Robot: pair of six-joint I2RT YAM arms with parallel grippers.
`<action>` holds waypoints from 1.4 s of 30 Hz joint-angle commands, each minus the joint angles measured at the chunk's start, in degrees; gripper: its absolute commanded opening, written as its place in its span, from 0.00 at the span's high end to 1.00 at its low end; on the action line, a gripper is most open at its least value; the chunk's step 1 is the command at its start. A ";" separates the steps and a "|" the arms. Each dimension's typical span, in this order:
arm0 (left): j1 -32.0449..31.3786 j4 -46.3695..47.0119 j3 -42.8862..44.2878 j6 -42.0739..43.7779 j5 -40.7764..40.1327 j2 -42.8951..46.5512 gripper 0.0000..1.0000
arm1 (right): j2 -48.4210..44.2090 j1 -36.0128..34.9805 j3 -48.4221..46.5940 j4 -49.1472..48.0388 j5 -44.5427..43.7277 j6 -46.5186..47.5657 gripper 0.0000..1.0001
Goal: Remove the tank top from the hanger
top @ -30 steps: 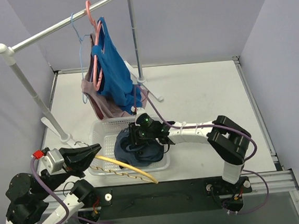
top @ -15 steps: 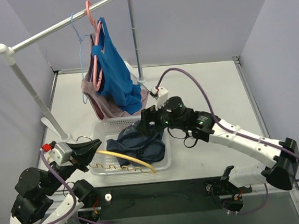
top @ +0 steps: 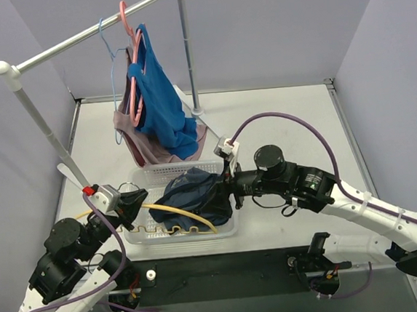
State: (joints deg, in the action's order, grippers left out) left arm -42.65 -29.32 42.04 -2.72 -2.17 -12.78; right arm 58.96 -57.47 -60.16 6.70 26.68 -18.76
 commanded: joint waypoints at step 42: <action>0.20 13.24 3.05 -7.48 0.42 -0.14 0.03 | -16.85 -3.87 3.57 18.39 -14.01 9.35 1.00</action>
State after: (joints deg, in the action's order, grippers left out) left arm -42.54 -18.85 43.22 -10.15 -1.34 -12.86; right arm 45.84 -61.47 -51.20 16.23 19.07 -10.20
